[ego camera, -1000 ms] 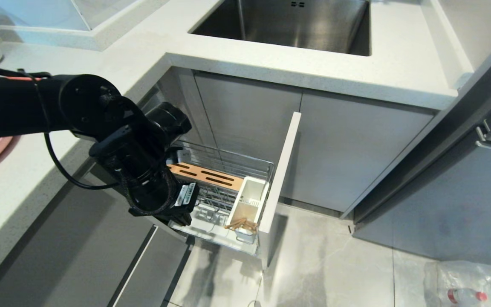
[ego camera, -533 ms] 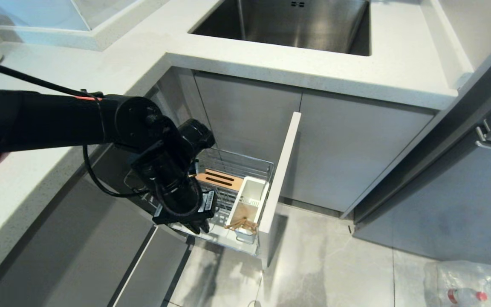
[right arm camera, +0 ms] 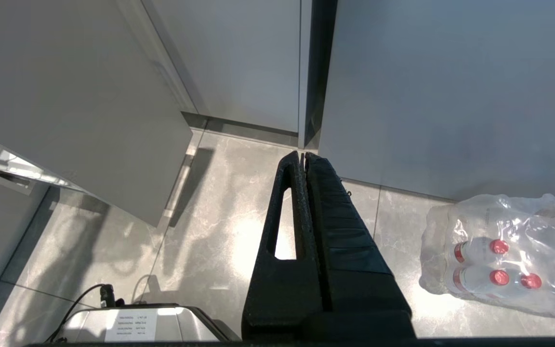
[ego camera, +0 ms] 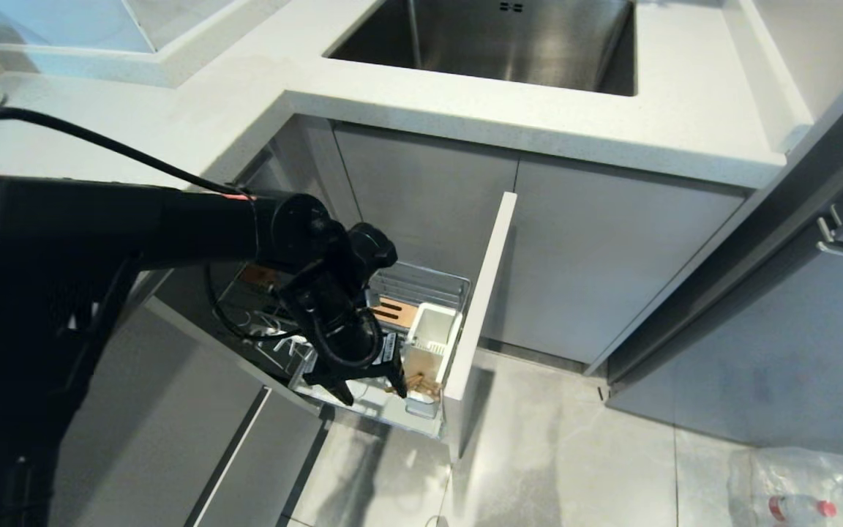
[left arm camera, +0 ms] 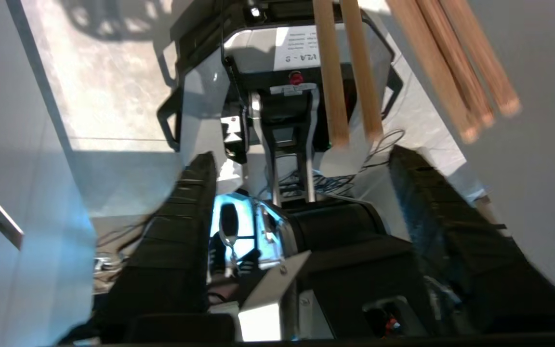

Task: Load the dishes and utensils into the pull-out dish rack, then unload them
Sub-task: Take the chopsticks out of the cupboard

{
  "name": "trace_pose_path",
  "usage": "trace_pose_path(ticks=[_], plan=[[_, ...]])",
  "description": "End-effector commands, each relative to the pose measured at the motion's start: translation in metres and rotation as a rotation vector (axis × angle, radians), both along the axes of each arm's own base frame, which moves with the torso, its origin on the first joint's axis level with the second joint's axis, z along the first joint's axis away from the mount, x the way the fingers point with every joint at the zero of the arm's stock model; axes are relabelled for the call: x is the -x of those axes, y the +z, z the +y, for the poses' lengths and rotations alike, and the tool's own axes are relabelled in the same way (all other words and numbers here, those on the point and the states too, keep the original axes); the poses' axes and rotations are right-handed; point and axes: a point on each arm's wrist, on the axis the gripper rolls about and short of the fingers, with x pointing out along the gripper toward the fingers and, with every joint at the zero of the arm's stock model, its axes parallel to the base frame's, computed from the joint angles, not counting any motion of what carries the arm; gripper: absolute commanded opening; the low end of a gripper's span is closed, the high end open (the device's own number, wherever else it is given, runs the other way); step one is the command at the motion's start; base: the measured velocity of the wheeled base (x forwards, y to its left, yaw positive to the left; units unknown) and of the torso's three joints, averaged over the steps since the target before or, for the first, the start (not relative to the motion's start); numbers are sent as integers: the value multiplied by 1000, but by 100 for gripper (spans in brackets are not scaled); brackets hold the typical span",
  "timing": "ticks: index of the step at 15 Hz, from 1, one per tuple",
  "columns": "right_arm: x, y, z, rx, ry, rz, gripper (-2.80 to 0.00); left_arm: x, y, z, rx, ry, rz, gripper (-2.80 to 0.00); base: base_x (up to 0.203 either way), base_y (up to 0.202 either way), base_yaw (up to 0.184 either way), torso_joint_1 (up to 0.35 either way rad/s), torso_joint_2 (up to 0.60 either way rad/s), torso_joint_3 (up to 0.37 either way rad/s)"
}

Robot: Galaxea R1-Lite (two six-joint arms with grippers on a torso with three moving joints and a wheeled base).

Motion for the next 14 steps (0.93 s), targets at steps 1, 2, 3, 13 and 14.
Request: trace_pose_path(ticks=[1,2,3,13,14], plan=[[0,0,0,0,0,1,-280,-11,-13,-3,-11,1,20,0,0,0,0,0,0,0],[0,0,0,0,0,0,-280,-16,-18,-5,-12,2,24,0,0,0,0,0,0,0],[0,0,0,0,0,1,-280,-19,-21,-4,-13,5,27,0,0,0,0,0,0,0],[0,0,0,0,1,0,-280,-32,-45,-4,-43,-10,77,0,0,0,0,0,0,0],[0,0,0,0,0,0,-280,-33,-46,-3,-44,-7,78,0,0,0,0,0,0,0]])
